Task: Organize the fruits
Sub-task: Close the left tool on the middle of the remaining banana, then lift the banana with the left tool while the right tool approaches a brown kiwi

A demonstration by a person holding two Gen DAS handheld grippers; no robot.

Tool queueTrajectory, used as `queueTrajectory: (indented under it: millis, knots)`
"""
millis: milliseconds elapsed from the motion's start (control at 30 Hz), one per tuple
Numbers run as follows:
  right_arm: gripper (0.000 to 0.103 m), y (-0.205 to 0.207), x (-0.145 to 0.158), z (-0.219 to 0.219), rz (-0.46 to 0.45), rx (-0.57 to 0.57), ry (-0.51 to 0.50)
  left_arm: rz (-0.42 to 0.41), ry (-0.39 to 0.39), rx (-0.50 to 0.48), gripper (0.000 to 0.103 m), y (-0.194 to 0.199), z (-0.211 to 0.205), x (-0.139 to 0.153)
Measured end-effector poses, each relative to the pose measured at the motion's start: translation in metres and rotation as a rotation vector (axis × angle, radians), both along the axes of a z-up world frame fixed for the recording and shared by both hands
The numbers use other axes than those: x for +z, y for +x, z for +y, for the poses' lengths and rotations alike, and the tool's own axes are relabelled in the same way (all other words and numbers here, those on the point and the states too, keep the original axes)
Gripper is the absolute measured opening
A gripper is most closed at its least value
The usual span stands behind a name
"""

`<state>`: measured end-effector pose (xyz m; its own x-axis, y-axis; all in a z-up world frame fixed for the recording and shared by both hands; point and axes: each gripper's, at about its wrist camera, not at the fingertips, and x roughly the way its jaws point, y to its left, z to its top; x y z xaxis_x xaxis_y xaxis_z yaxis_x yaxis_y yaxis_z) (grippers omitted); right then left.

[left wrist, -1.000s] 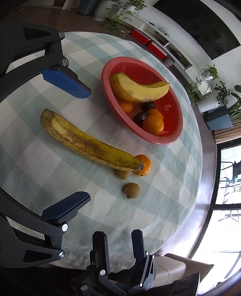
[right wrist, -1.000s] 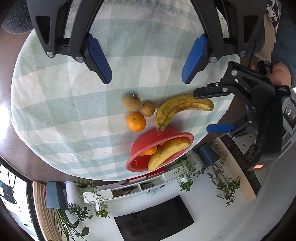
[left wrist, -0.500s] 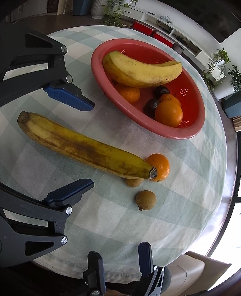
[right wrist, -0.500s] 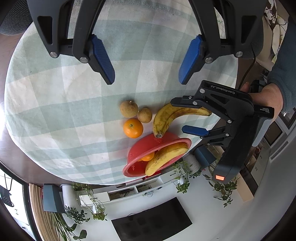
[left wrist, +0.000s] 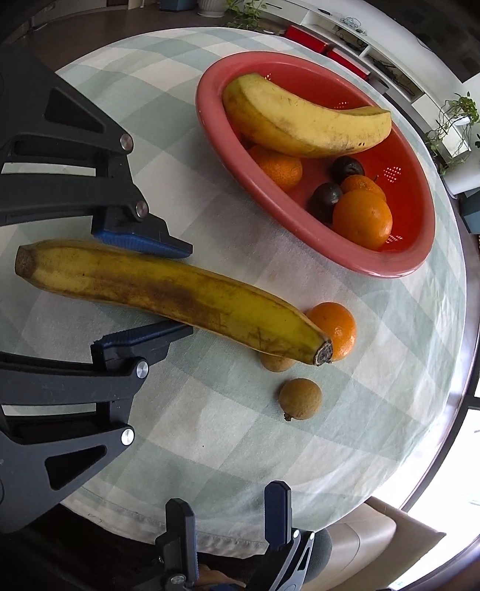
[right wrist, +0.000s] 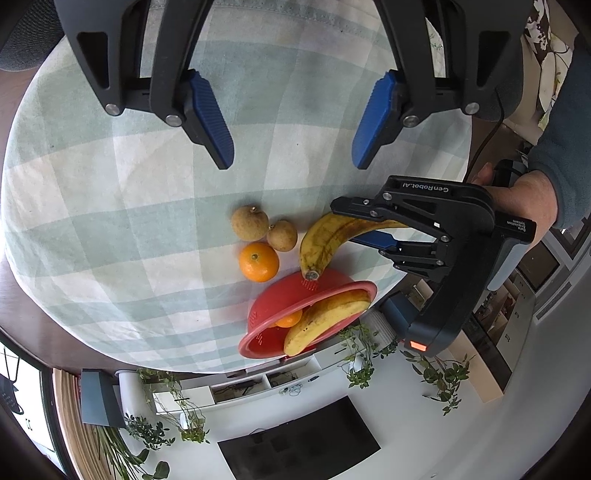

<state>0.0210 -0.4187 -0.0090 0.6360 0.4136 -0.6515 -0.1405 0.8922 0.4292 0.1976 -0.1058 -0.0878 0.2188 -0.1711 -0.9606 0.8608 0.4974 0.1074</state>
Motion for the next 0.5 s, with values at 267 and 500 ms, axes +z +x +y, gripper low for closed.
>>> queueTrajectory:
  millis: [267, 500]
  knots:
    - [0.068, 0.0, 0.001, 0.0, 0.001, -0.001, 0.0, -0.011, -0.046, 0.063, 0.027, 0.001, 0.012, 0.001]
    - [0.064, 0.002, 0.003, 0.0, 0.004, -0.004, -0.008, 0.031, -0.144, 0.116, 0.027, -0.007, 0.035, 0.002]
